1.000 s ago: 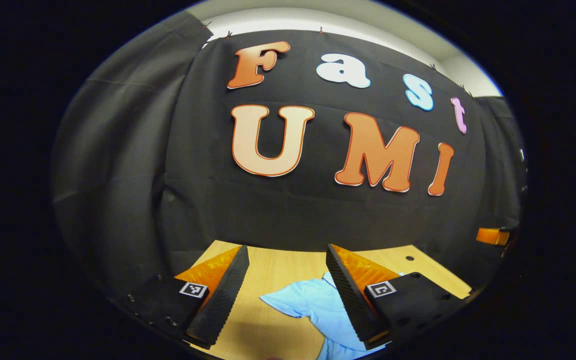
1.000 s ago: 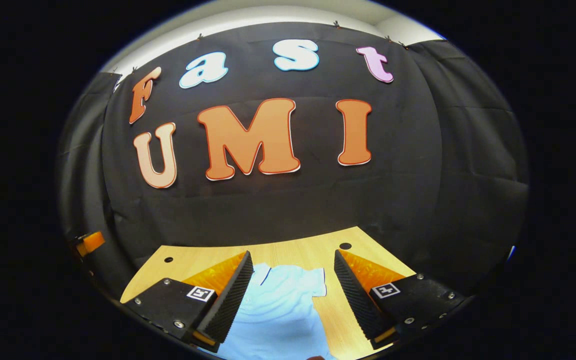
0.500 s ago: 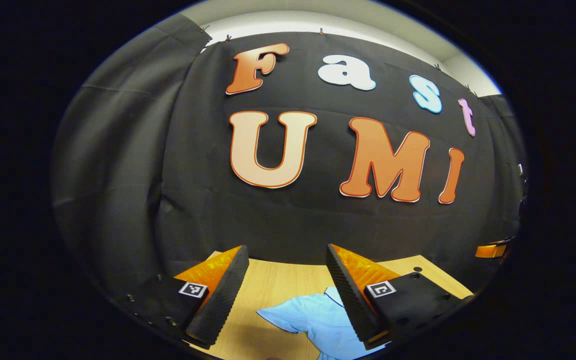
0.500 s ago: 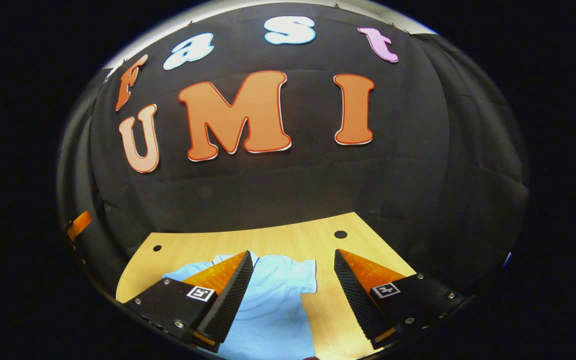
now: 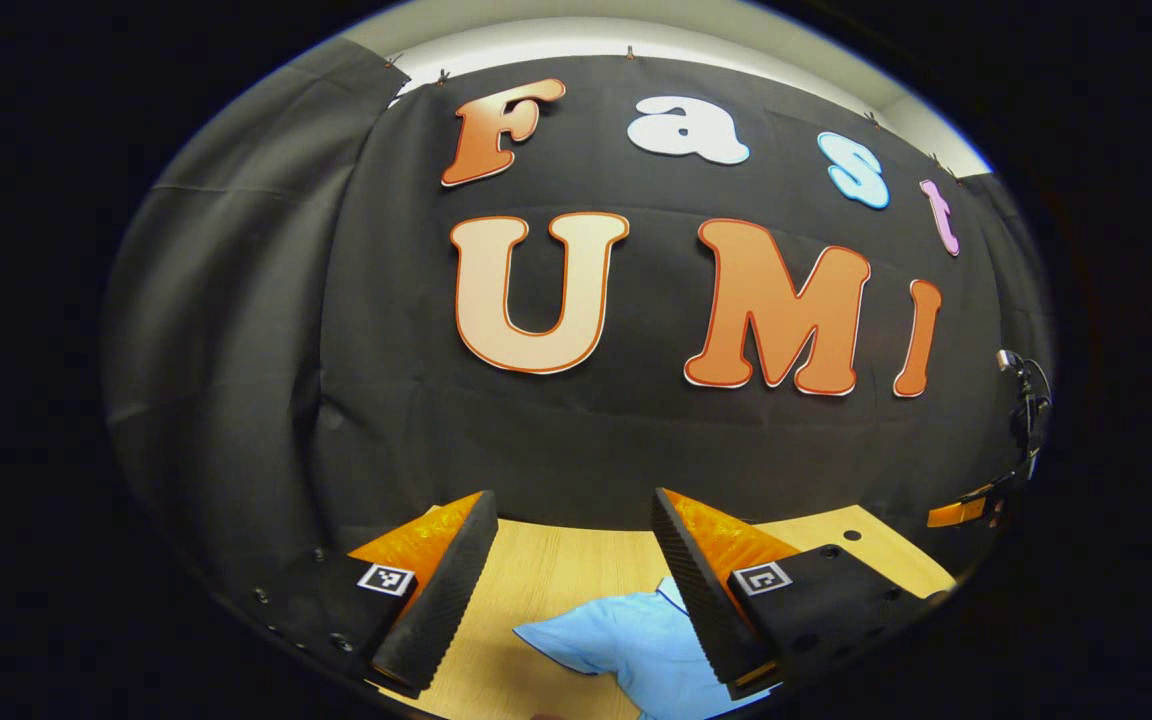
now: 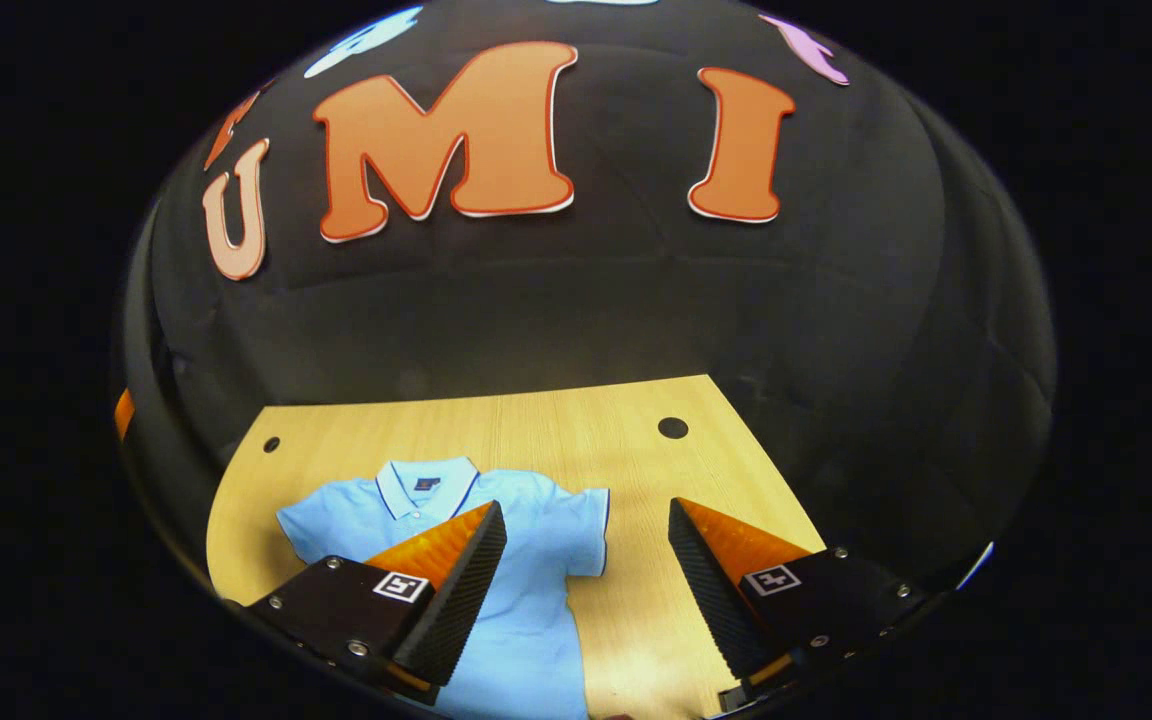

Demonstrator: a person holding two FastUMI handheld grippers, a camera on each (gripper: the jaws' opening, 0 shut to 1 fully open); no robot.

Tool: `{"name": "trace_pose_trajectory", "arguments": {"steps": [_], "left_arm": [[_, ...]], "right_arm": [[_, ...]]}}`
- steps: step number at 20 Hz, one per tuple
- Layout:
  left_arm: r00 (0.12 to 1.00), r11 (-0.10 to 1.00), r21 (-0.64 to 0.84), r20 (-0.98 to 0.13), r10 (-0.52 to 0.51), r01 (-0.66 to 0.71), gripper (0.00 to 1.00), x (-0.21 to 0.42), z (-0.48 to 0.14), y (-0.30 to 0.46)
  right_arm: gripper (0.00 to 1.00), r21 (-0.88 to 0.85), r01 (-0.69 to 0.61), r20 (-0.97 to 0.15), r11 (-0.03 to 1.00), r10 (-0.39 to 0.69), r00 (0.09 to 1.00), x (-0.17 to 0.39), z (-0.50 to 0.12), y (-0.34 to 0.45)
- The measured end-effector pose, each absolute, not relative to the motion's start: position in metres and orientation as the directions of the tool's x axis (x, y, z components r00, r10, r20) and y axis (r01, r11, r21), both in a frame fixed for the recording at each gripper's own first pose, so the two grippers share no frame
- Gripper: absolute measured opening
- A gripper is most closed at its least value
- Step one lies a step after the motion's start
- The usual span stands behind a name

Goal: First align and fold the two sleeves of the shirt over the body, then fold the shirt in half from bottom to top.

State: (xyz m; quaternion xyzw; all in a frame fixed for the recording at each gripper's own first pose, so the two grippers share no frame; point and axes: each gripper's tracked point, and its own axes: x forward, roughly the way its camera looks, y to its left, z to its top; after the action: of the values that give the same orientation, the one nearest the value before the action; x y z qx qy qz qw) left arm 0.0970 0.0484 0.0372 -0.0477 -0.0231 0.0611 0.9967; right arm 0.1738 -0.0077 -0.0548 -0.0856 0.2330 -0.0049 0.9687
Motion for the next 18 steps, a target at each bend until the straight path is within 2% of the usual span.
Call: {"name": "trace_pose_trajectory", "arguments": {"steps": [4, 10, 13, 18], "left_arm": [[0.989, 0.985, -0.094, 0.023, 0.147, -0.144, 1.00, 0.099, 0.031, 0.059], [0.976, 0.974, -0.064, -0.015, 0.219, -0.219, 1.00, 0.095, 0.018, 0.089], [0.970, 0.968, -0.066, -0.035, 0.239, -0.241, 1.00, 0.094, 0.011, 0.099], [0.963, 0.960, -0.084, -0.072, 0.260, -0.266, 1.00, 0.094, -0.002, 0.108]], "right_arm": [[0.99, -0.128, -0.054, -0.546, 0.990, -0.025, 0.837, 0.217, -0.087, -0.001], [0.99, -0.158, 0.003, -0.717, 0.987, -0.117, 0.687, 0.269, -0.169, -0.028], [0.99, -0.183, 0.001, -0.791, 0.983, -0.148, 0.594, 0.275, -0.209, -0.035], [0.99, -0.212, 0.009, -0.832, 0.977, -0.185, 0.522, 0.289, -0.247, -0.046]]}}
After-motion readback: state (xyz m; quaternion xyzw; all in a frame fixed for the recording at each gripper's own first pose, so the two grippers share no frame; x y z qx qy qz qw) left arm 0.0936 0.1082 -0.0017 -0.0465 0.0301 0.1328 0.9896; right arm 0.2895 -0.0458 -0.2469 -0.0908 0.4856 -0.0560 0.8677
